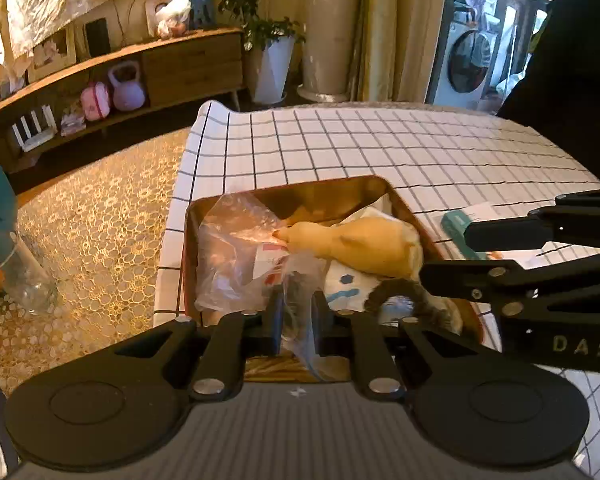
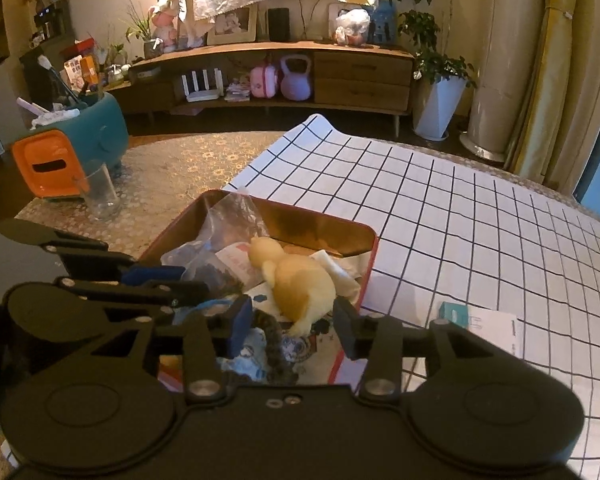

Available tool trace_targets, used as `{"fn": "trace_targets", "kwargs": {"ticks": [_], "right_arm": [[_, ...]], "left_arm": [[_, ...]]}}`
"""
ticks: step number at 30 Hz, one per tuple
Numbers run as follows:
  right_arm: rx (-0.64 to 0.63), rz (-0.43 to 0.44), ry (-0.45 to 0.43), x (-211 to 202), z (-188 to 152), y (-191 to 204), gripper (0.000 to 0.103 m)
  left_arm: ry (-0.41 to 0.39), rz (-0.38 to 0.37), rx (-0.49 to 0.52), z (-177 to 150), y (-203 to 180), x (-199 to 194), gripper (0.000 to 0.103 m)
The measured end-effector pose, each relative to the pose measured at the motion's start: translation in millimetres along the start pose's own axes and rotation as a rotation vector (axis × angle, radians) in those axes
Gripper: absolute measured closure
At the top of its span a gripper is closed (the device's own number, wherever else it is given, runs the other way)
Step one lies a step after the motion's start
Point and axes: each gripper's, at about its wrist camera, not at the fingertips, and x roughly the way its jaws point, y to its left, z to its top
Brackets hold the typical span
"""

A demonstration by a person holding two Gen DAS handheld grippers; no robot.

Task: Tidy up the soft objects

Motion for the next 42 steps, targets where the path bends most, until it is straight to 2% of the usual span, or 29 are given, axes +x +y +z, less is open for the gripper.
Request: {"fn": "trace_targets", "kwargs": {"ticks": [14,16,17,18,20,25,31,38,42], "right_arm": [[0.035,0.043,-0.106,-78,-18,-11,0.051],[0.029,0.05,-0.126,-90,-23,-13,0.049],[0.027,0.051,-0.136,-96,-26,-14,0.049],[0.026,0.052,-0.146,-102,-29,-15,0.049],[0.023,0.053,-0.165,-112,-33,-18,0.042],[0.007,0.051,-0.209,-136,-47,-22,0.04],[0.015,0.053,-0.263,-162,-66,-26,0.035],[0.016,0.038,-0.322,-182,-85,-28,0.021],[0.028,0.031,-0.356,-191,-94,-29,0.015]], "left_arm": [[-0.063,-0.004,0.022,-6,-30,-55,0.088],[-0.078,-0.008,0.027,-7,-36,-64,0.081],[-0.088,-0.012,0.024,-9,-39,-69,0.069],[-0.098,-0.021,0.021,-10,-41,-74,0.049],[-0.131,-0.026,0.022,-13,-47,-84,0.033],[-0.174,-0.037,0.04,-19,-65,-104,0.033],[-0.24,-0.038,0.045,-27,-81,-127,0.023],[-0.288,-0.045,0.048,-40,-98,-147,0.018],[-0.298,-0.083,0.024,-48,-104,-154,0.018]]}}
